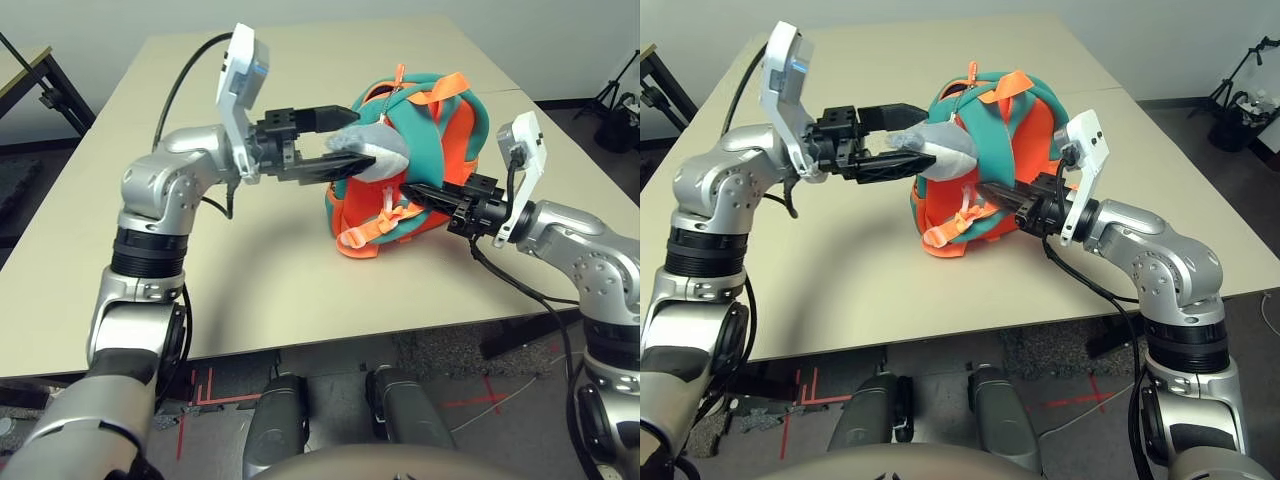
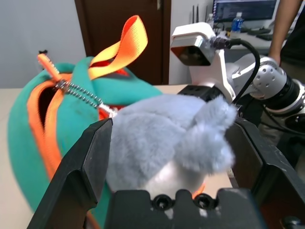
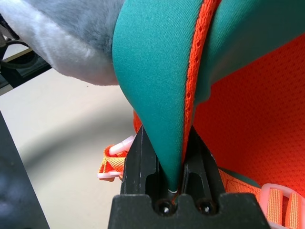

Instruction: Put the pencil case into the backpack and zip it.

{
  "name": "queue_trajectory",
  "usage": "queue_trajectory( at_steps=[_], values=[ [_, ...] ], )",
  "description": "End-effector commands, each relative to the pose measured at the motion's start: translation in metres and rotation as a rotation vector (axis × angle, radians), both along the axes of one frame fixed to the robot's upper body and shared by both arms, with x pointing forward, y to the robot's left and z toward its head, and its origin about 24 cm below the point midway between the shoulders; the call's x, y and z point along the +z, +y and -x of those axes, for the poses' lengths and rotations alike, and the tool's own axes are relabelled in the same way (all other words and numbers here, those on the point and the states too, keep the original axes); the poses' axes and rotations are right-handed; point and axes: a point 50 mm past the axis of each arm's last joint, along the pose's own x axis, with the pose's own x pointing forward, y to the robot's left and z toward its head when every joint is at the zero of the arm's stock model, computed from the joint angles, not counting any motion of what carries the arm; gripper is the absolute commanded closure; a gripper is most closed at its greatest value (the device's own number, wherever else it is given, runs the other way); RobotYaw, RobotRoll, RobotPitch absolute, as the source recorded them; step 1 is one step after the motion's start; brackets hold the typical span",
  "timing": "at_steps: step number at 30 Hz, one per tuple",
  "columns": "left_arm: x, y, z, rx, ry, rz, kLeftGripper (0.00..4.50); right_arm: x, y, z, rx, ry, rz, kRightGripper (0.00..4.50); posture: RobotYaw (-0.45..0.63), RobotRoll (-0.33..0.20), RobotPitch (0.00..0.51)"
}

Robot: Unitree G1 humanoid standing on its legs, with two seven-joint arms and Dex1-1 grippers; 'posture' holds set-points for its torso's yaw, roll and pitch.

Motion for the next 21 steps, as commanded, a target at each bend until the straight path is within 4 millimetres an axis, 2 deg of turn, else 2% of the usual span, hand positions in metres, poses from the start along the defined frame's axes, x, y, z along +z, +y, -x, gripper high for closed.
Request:
queue_trajectory(
  at_steps=[1, 8, 11, 18, 21],
  values=[
    [-0.004, -0.006, -0.001, -0.003, -0.018, -0.034, 0.0, 0.004, 0.008, 0.003, 0.059, -0.021, -0.007, 4.27, -0.16, 0.0, 0.067],
    [-0.009, -0.004, -0.004, 0.023, -0.005, -0.051, 0.0, 0.005, 0.009, 0.003, 0.054, -0.03, -0.01, 4.27, -0.16, 0.0, 0.065],
    [-0.008, -0.001, -0.004, 0.027, -0.001, -0.049, 0.56, 0.005, 0.01, 0.002, 0.052, -0.035, -0.014, 4.27, -0.16, 0.0, 0.064],
    [-0.005, 0.006, -0.003, 0.026, 0.001, -0.054, 3.23, 0.004, 0.011, 0.001, 0.044, -0.037, -0.017, 4.27, -0.16, 0.0, 0.059],
    [-0.002, 0.012, -0.001, 0.02, 0.005, -0.058, 4.05, 0.003, 0.012, 0.001, 0.042, -0.038, -0.023, 4.27, -0.15, 0.0, 0.054]
  ],
)
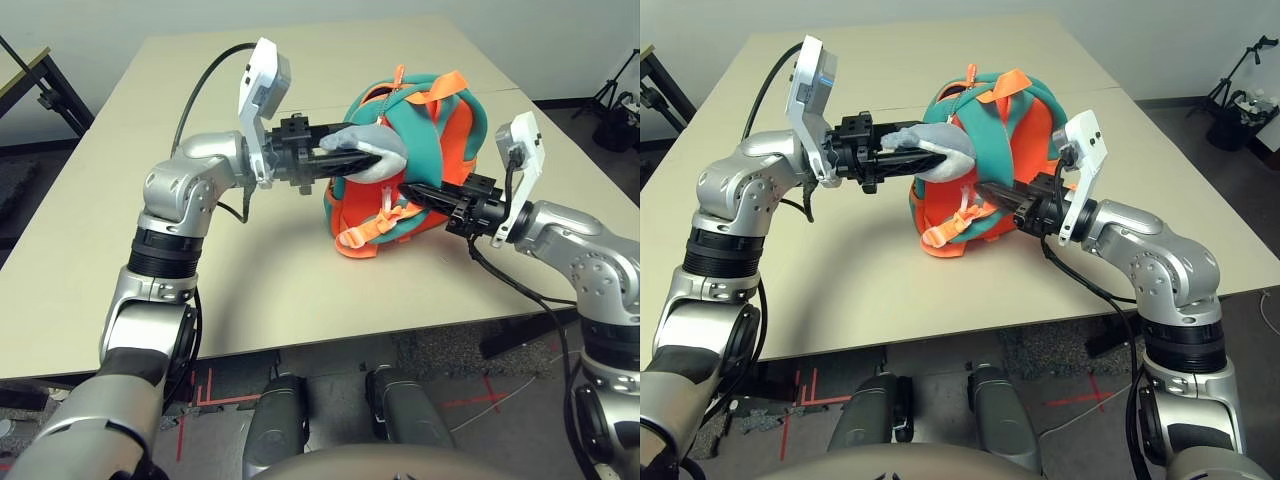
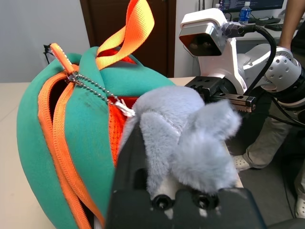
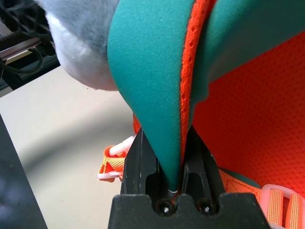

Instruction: Put the pencil case into the backpack and zip it.

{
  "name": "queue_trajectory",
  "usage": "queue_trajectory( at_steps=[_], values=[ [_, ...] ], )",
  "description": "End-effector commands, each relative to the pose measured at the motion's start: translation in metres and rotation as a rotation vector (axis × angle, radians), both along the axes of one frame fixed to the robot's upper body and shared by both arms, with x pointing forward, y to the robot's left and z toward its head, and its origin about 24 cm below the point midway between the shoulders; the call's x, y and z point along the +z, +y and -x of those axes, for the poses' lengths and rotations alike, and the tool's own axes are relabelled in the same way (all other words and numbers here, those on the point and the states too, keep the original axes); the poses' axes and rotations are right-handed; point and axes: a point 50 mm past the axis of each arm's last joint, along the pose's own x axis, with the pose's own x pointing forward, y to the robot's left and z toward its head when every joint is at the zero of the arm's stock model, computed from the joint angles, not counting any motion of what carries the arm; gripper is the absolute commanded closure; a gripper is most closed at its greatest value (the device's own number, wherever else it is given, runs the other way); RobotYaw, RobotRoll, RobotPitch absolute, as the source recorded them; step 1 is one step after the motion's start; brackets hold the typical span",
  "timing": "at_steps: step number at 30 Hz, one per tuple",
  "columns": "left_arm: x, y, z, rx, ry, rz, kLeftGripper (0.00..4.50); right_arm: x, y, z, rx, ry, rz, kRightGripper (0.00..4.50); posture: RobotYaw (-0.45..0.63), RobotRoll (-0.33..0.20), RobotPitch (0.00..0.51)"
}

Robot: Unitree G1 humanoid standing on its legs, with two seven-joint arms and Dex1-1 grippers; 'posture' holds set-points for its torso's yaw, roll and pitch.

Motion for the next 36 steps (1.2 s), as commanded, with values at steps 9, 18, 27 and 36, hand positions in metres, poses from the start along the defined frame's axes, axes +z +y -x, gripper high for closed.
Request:
queue_trajectory(
  at_steps=[9, 18, 27, 36],
  values=[
    [0.027, 0.032, 0.008, -0.002, -0.035, -0.035, 4.2, 0.002, 0.012, -0.002, 0.036, -0.033, -0.02, 4.27, -0.13, 0.0, 0.054],
    [0.037, 0.07, 0.011, 0.1, -0.035, -0.077, 4.2, 0.001, 0.014, -0.005, 0.039, -0.029, -0.02, 4.27, -0.12, 0.0, 0.058],
    [-0.002, 0.102, 0.012, 0.234, 0.1, -0.134, 4.2, 0.0, 0.017, -0.008, 0.056, -0.019, -0.013, 4.27, -0.1, 0.0, 0.074],
    [-0.06, 0.095, 0.02, 0.242, 0.289, -0.151, 4.21, 0.0, 0.019, -0.007, 0.064, -0.012, -0.003, 4.27, -0.1, 0.0, 0.084]
  ],
)
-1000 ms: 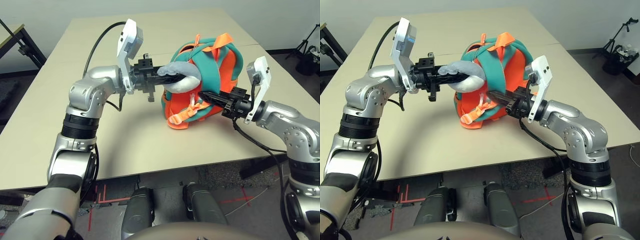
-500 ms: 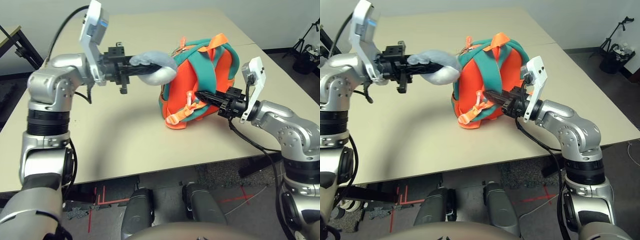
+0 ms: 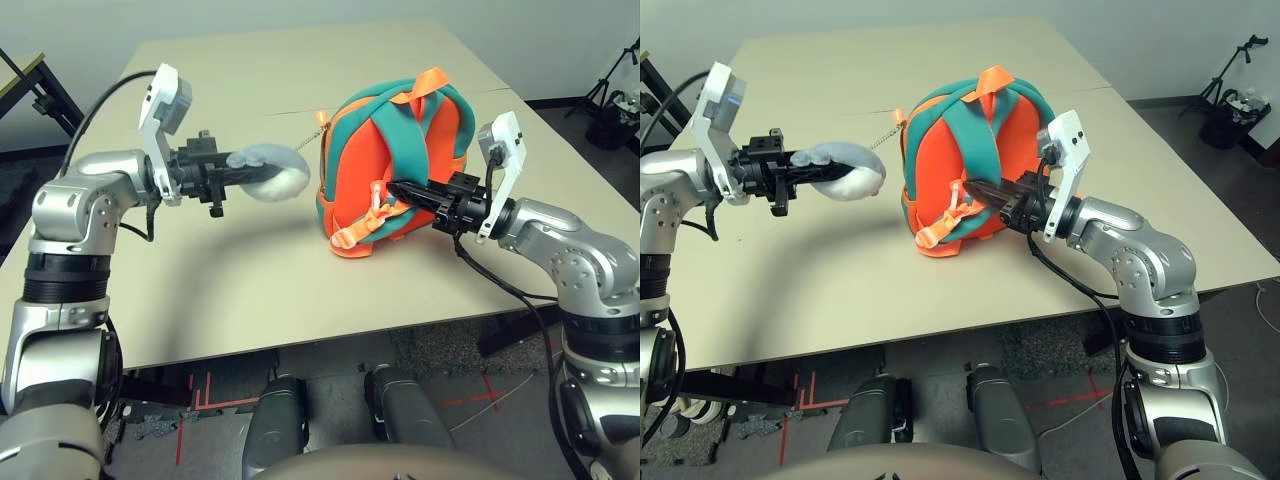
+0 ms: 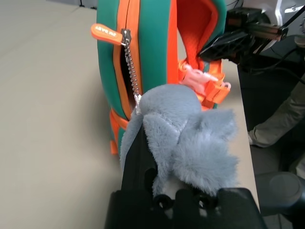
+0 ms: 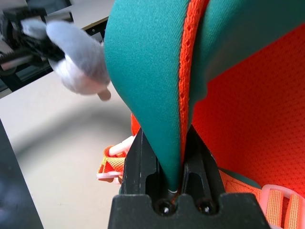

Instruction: Put the pencil case into the backpack and zip it.

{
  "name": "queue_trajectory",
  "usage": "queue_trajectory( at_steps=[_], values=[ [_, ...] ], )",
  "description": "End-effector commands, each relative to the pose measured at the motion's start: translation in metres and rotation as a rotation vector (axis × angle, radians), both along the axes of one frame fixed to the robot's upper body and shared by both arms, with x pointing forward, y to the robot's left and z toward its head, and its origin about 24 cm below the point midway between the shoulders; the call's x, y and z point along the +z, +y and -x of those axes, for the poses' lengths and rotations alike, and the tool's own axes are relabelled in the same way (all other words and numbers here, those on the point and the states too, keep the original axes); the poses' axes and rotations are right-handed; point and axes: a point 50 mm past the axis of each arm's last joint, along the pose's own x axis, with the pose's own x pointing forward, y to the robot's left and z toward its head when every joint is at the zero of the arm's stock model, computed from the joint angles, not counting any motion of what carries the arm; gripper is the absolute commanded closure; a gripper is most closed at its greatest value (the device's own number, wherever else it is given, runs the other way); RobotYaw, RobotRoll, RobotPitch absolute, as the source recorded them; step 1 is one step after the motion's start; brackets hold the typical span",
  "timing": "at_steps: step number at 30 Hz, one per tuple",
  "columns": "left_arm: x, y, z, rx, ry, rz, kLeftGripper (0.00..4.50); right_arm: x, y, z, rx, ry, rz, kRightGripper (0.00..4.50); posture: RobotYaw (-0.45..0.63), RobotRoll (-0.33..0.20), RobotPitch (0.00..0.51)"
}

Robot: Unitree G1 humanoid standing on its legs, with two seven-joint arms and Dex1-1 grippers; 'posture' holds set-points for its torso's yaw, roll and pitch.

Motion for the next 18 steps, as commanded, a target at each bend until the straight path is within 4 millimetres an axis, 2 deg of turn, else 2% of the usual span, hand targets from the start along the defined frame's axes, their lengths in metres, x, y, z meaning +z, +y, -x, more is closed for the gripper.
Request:
queue_trajectory(
  at_steps=[1, 7, 18],
  values=[
    [-0.024, -0.002, 0.004, 0.01, 0.087, -0.024, 4.21, 0.002, 0.007, 0.001, 0.048, -0.01, -0.003, 4.27, -0.1, 0.0, 0.084],
    [-0.053, -0.004, 0.007, 0.04, 0.175, -0.024, 4.21, 0.002, 0.006, 0.002, 0.043, -0.009, 0.0, 4.27, -0.11, 0.0, 0.082],
    [-0.06, 0.002, 0.012, 0.055, 0.244, 0.008, 4.21, 0.001, 0.006, 0.001, 0.047, -0.008, 0.007, 4.28, -0.1, 0.0, 0.079]
  ],
)
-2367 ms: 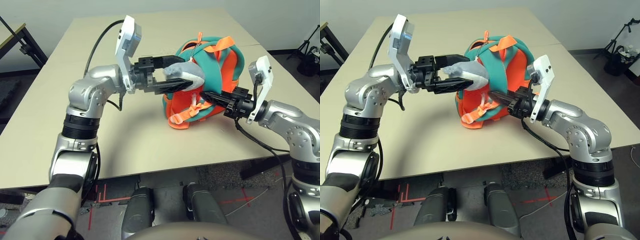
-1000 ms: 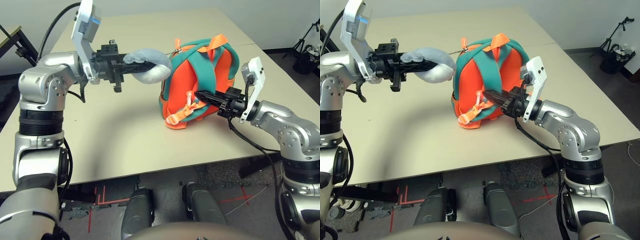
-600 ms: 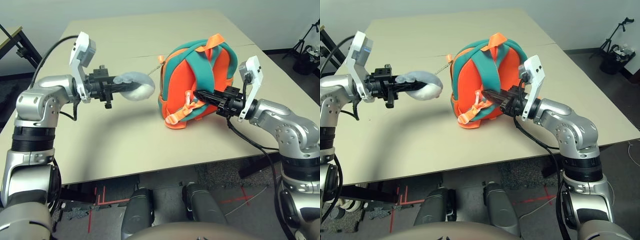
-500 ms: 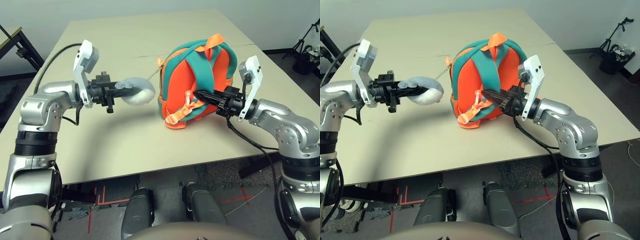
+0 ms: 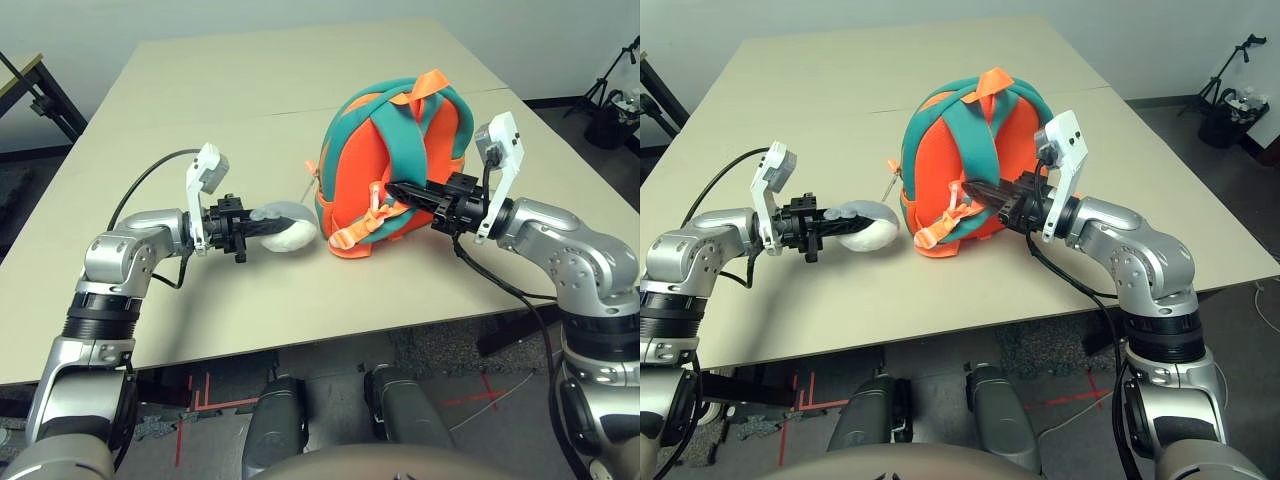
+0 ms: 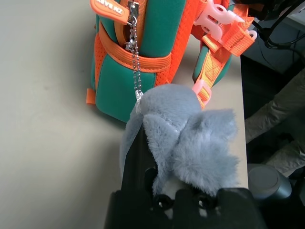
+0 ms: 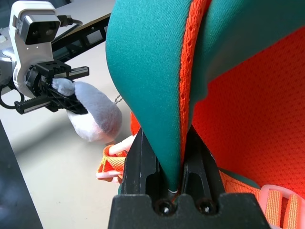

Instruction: Put the pencil case into the backpack and zip it.

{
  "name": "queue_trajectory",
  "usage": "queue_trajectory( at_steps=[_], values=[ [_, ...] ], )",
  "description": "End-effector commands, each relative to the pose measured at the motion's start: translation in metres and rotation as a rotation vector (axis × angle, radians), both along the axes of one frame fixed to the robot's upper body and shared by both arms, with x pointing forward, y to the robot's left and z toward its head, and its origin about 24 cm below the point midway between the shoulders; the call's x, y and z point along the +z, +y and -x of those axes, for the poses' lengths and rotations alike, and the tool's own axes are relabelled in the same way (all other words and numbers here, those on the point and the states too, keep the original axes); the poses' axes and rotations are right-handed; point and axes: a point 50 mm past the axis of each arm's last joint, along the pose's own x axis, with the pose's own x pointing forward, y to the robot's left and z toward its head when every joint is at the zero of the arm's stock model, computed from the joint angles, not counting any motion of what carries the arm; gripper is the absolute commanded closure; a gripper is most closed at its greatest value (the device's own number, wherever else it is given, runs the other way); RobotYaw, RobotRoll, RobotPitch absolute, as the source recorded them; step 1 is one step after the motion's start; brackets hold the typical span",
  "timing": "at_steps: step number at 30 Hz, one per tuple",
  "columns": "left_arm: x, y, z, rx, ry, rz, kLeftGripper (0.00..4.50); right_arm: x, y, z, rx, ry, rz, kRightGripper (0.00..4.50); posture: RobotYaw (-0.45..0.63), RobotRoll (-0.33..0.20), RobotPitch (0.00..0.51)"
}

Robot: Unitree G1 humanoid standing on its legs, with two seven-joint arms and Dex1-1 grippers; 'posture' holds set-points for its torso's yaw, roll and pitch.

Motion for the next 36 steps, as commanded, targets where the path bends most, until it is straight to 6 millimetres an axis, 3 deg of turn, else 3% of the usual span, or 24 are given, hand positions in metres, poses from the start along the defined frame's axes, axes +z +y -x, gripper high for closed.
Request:
queue_trajectory(
  at_steps=[1, 4, 6, 10, 15, 17, 18, 23, 26, 31, 36],
  values=[
    [-0.006, 0.005, 0.007, 0.006, 0.056, 0.0, 4.21, 0.001, 0.005, 0.001, 0.046, -0.009, 0.002, 4.28, -0.1, 0.0, 0.079],
    [-0.004, 0.009, 0.009, 0.015, 0.061, 0.0, 4.21, 0.001, 0.006, 0.001, 0.049, -0.009, 0.006, 4.28, -0.1, 0.0, 0.08],
    [-0.002, 0.014, 0.01, 0.037, 0.074, 0.0, 3.49, 0.001, 0.005, 0.0, 0.051, -0.011, 0.02, 4.28, -0.09, 0.0, 0.08],
    [0.003, 0.033, 0.016, 0.078, 0.129, -0.011, 1.99, 0.002, -0.002, 0.0, 0.065, -0.008, 0.073, 2.88, -0.09, 0.0, 0.083],
    [0.013, 0.054, 0.022, 0.113, 0.132, -0.047, 0.01, 0.02, -0.027, 0.004, 0.117, -0.035, 0.173, 0.91, -0.09, 0.0, 0.086],
    [0.016, 0.058, 0.023, 0.121, 0.134, -0.057, 0.0, 0.028, -0.038, 0.004, 0.128, -0.041, 0.22, 0.16, -0.09, 0.0, 0.087],
    [0.017, 0.061, 0.024, 0.126, 0.135, -0.061, 0.0, 0.032, -0.044, 0.004, 0.133, -0.042, 0.245, 0.07, -0.09, 0.0, 0.088],
    [0.02, 0.075, 0.024, 0.201, 0.091, -0.121, 0.0, 0.045, -0.076, 0.005, 0.123, -0.016, 0.33, 0.07, -0.09, 0.0, 0.09],
    [0.018, 0.091, 0.022, 0.315, 0.021, -0.187, 0.0, 0.043, -0.107, -0.001, 0.017, 0.018, 0.368, 0.07, -0.09, 0.0, 0.09],
    [0.015, 0.108, 0.019, 0.526, -0.12, -0.169, 0.0, 0.023, -0.148, -0.019, -0.222, 0.016, 0.301, 0.07, -0.08, 0.0, 0.088],
    [0.004, 0.121, 0.017, 0.779, -0.229, -0.173, 0.0, -0.014, -0.165, -0.036, -0.465, 0.009, 0.242, 0.07, -0.06, 0.0, 0.089]
  ],
)
